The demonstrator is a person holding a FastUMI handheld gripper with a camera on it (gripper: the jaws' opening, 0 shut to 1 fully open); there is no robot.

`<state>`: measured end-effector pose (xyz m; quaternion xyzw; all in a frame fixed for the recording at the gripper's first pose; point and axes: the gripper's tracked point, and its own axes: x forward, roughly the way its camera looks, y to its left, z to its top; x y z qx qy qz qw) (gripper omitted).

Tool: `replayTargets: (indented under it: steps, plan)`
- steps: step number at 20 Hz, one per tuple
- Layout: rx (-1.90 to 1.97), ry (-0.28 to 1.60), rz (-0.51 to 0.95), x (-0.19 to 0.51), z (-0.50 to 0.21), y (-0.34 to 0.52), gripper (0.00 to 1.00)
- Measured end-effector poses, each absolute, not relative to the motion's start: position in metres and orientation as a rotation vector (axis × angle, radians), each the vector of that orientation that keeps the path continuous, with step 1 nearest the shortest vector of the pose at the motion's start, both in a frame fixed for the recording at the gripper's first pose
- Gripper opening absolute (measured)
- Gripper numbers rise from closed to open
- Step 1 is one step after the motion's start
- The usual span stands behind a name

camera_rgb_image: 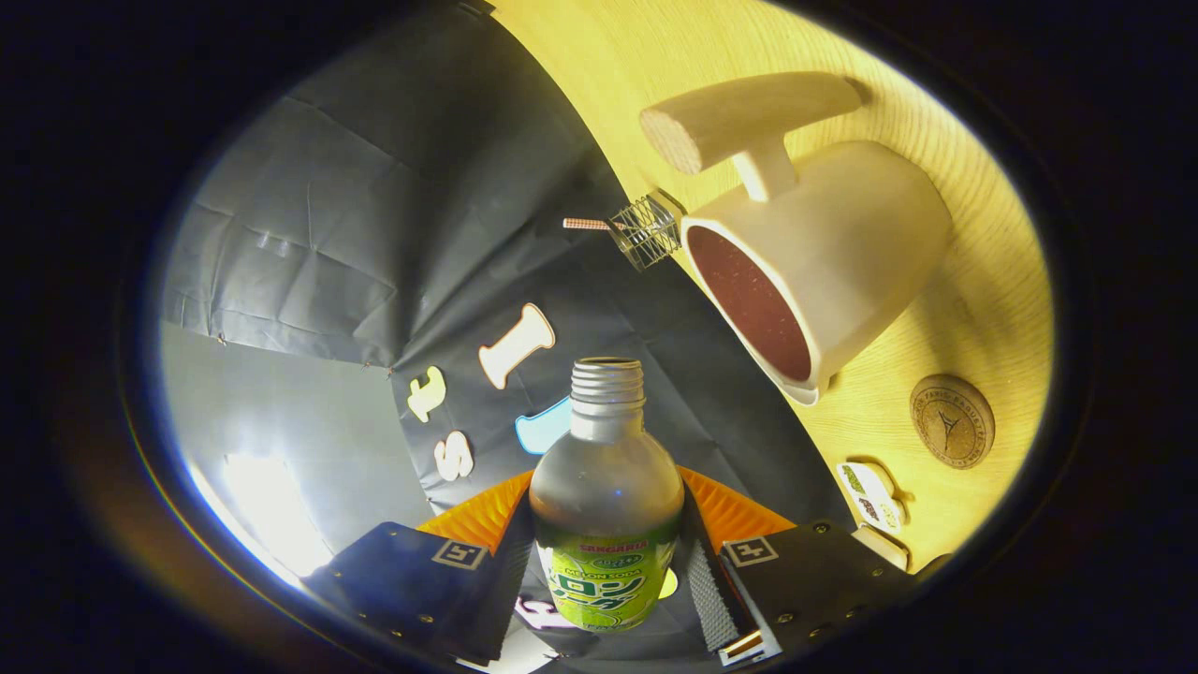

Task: Take the bottle from table, then pour the juice into the cup, finally place the bottle on the coaster

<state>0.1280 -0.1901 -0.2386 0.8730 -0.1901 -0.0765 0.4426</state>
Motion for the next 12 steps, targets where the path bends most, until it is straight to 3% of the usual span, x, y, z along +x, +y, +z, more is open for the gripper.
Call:
replayTargets:
  steps: [12]
  plan:
    - [2.155, -0.449, -0.197, 0.1265, -0.2466, -0.1876, 0.77]
